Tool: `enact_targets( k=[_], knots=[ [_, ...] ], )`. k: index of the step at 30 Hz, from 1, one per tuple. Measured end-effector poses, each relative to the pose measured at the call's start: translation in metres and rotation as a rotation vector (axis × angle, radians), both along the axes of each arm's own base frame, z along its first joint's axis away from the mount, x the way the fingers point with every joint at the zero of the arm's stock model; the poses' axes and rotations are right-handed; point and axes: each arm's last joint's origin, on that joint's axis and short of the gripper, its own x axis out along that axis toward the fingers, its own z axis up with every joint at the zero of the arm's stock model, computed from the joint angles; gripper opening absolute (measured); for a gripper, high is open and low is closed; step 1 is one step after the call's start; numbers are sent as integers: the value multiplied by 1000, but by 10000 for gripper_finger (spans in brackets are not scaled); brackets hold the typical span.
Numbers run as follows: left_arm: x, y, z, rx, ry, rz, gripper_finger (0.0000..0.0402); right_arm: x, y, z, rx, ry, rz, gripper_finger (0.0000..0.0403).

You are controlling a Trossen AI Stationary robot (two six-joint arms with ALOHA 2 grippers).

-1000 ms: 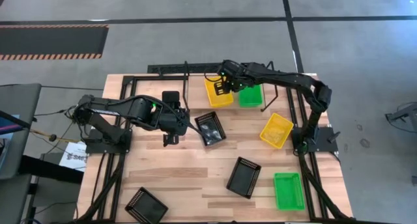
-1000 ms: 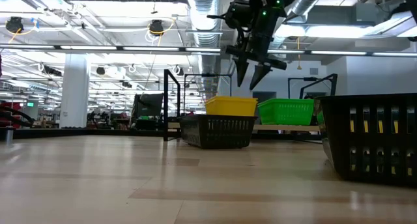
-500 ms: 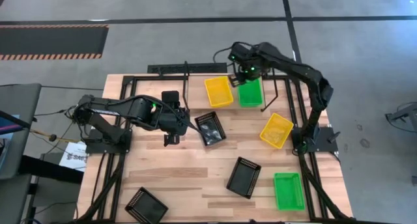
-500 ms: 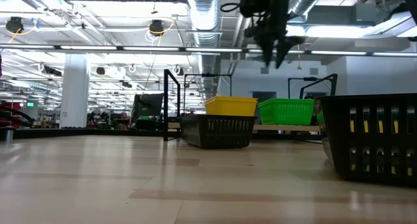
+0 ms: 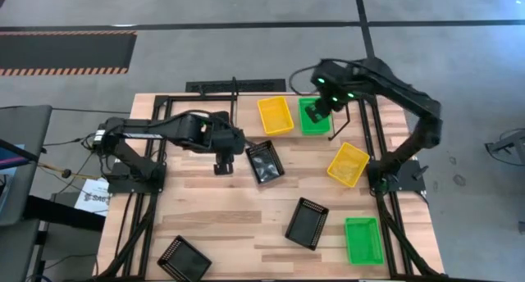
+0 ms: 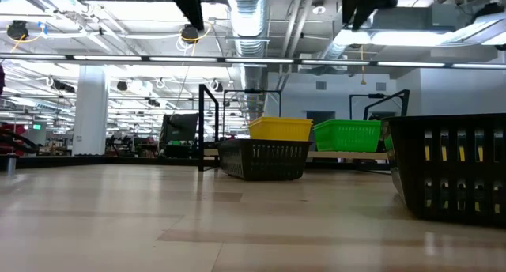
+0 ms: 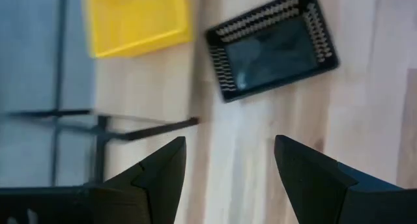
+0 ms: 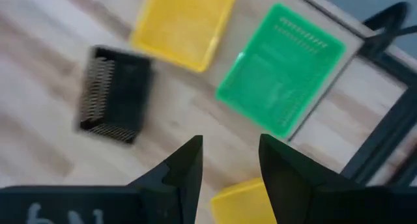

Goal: Stack baskets on shelf by color
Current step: Stack the left yellow bin on top of the yellow bin on the shelf

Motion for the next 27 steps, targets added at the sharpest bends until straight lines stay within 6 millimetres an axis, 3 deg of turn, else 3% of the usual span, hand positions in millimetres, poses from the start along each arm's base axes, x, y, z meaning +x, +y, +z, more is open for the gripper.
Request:
enact_targets(
  k=[6, 10, 13, 18, 22, 27],
  knots=[
    [13, 3, -47, -46, 22, -100, 222, -26, 40, 25, -59, -119, -6, 167],
    [11, 4, -52, -28, 41, -83, 222, -27, 47, 28, -96, -152, -16, 165],
    [10, 4, -46, -37, 31, -55, 222, -7, 40, 22, -134, -145, 45, 142],
    [1, 4, -29, -47, -35, 5, 222, 48, 18, -3, -183, -130, 255, 22],
    [-12, 5, -18, -36, -67, 82, 222, 95, -13, -34, -197, -147, 372, 8],
    [-28, 7, -9, -53, -83, 186, 222, 137, -62, -81, -132, -220, 420, 3]
  ],
)
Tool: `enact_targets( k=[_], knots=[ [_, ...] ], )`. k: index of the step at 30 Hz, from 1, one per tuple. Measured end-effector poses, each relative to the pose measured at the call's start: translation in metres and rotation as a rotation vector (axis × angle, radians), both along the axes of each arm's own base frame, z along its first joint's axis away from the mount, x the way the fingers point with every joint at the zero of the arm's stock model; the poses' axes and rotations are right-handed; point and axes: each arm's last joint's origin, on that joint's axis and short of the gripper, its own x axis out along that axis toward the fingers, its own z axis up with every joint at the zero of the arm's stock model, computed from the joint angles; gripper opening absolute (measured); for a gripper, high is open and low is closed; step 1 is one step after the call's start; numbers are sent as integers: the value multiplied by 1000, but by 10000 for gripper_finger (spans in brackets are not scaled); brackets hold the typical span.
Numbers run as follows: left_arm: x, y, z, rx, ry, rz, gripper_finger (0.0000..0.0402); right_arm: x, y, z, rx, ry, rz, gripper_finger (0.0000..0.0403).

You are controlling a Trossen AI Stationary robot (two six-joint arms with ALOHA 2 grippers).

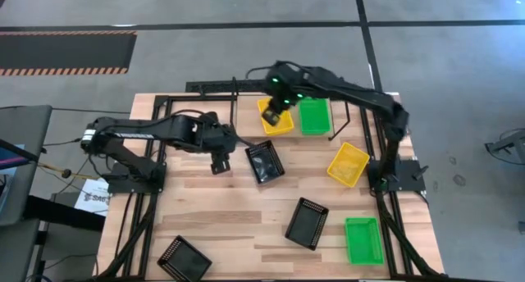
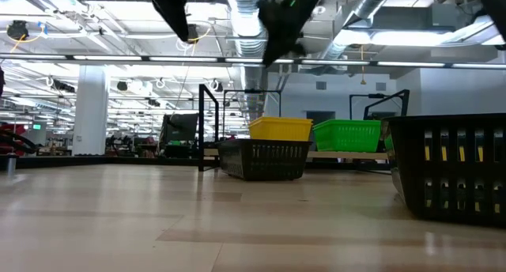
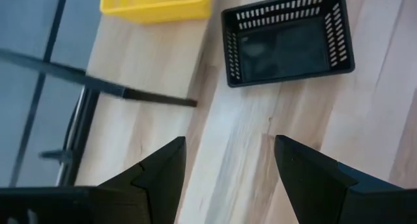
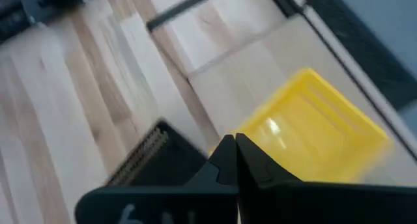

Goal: Stack baskets on shelf by color
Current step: Stack the left yellow bin on top of the yellow bin on the shelf

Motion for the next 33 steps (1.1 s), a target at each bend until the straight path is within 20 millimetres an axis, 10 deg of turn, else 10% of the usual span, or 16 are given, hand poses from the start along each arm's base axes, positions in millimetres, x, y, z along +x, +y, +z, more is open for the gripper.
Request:
enact_targets(
  k=[12, 33],
  knots=[
    [-5, 0, 4, -22, -32, 66, 222, 65, -49, -78, 164, -106, 85, 1],
    [-2, 1, 6, -4, -91, 123, 222, 66, -67, -91, 69, 105, 20, 0]
  ],
)
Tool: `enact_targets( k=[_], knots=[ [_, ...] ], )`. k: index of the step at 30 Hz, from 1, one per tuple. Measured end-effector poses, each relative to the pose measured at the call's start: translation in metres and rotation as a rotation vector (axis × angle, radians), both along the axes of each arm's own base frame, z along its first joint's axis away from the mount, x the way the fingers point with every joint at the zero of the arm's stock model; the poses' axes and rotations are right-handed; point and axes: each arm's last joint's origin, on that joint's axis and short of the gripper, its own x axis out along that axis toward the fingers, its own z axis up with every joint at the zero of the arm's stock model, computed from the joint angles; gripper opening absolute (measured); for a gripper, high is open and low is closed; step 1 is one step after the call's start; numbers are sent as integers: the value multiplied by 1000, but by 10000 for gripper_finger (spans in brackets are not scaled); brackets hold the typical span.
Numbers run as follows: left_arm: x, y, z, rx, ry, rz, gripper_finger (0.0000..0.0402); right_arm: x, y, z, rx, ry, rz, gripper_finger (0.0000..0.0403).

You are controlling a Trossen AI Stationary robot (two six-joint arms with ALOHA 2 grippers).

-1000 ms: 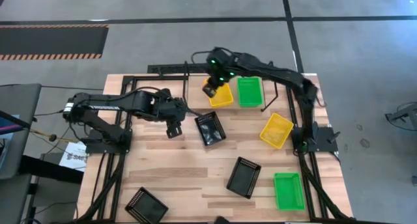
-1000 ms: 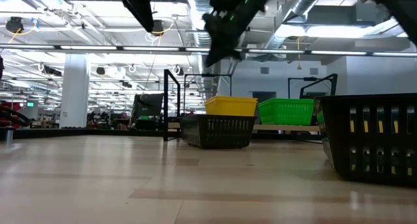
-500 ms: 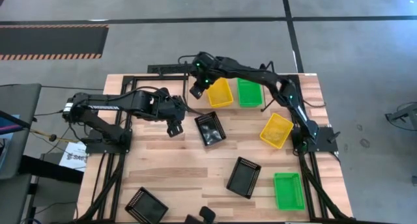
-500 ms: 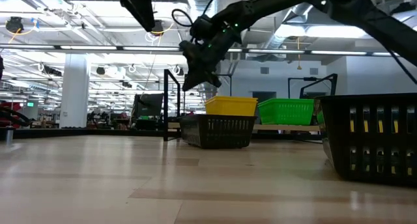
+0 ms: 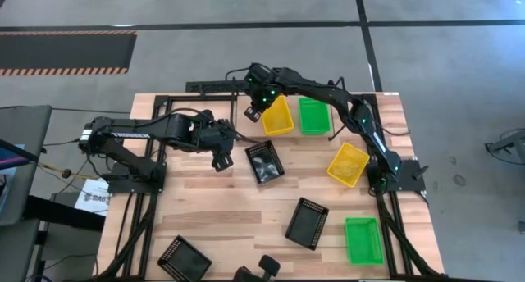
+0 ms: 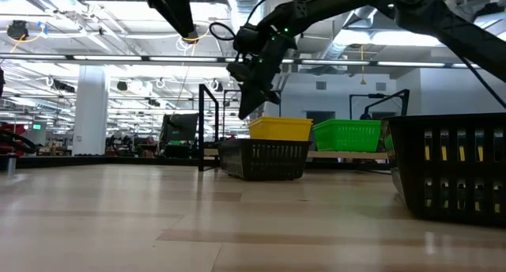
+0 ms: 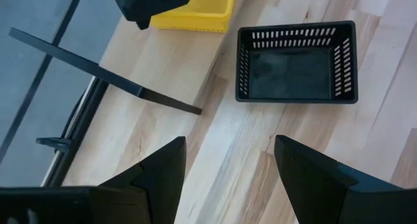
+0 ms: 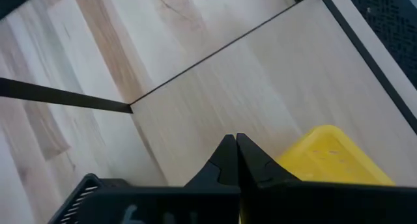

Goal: Stack baskets on shelf by color
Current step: Stack the left yellow bin on top of the yellow bin on the shelf

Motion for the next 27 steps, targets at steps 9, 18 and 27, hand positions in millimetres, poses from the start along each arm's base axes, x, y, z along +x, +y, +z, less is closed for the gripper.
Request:
enact_targets(
  k=[9, 18, 27],
  knots=[
    [0, 0, 0, -7, -13, 16, 222, 3, -1, 2, -25, -28, 3, 0],
    [1, 0, 0, -11, -16, 25, 222, -6, -16, 1, -28, -19, -35, 0],
    [1, 0, 0, -10, -15, 23, 222, -1, -5, 1, -22, -14, -16, 0]
  ],
)
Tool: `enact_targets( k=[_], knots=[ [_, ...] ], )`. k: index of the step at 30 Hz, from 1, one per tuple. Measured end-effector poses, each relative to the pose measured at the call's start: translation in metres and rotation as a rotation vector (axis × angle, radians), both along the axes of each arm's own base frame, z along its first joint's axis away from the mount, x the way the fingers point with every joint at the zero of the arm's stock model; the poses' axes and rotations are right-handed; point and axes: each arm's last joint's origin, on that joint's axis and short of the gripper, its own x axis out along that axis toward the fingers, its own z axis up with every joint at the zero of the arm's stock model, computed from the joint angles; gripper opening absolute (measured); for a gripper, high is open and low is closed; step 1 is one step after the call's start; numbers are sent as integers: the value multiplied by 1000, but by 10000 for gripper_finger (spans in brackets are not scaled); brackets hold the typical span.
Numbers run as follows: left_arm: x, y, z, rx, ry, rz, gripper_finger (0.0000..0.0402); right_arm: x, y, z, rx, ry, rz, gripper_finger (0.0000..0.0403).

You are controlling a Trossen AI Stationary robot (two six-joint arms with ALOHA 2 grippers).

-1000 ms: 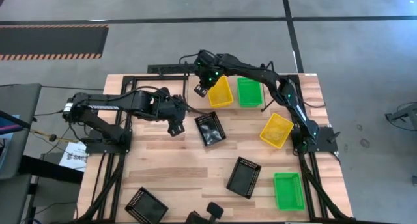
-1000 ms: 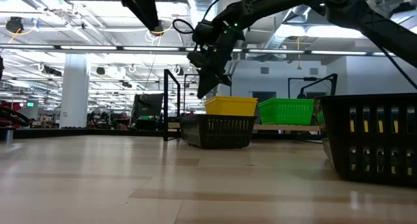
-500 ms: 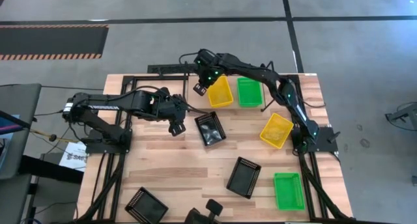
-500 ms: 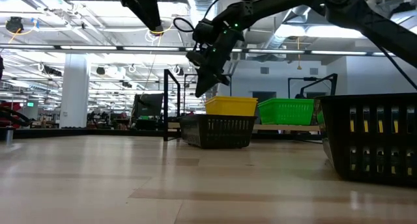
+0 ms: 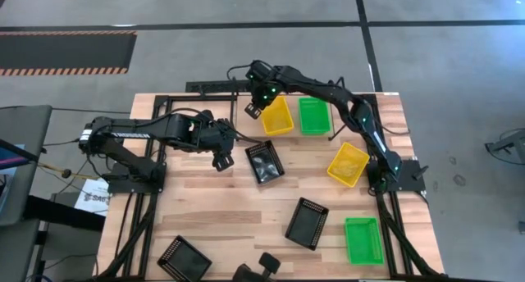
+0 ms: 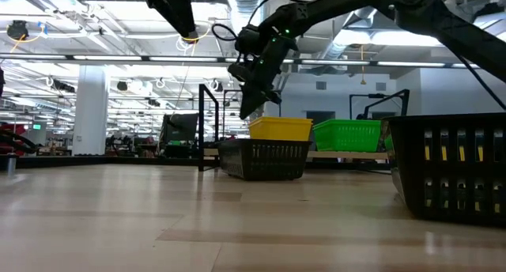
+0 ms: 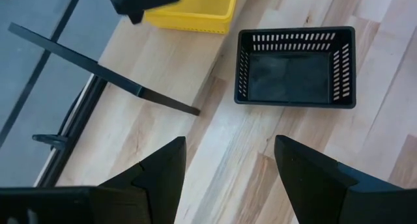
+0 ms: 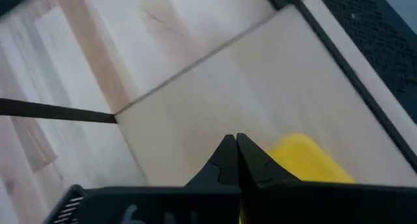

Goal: Stack baskets on shelf by color
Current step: Stack the left yellow bin on top of the yellow bin on the shelf

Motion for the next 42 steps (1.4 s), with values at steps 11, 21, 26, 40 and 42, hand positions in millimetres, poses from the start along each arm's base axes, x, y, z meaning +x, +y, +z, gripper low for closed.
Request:
enact_targets(
  k=[11, 21, 26, 40, 42],
  knots=[
    [0, 0, 0, 0, 0, 0, 222, 7, 13, 0, -32, 8, 7, 0],
    [0, 0, 0, 0, -1, 1, 222, 2, 12, -22, 10, 72, -17, 0],
    [0, 0, 0, -1, -1, 2, 222, 1, 10, -26, 12, 77, -23, 0],
    [0, 0, 0, -4, -4, 8, 222, -13, -16, -26, -11, 93, -87, 0],
    [0, 0, 0, -3, -3, 7, 222, -14, -17, -26, -14, 94, -83, 0]
  ],
)
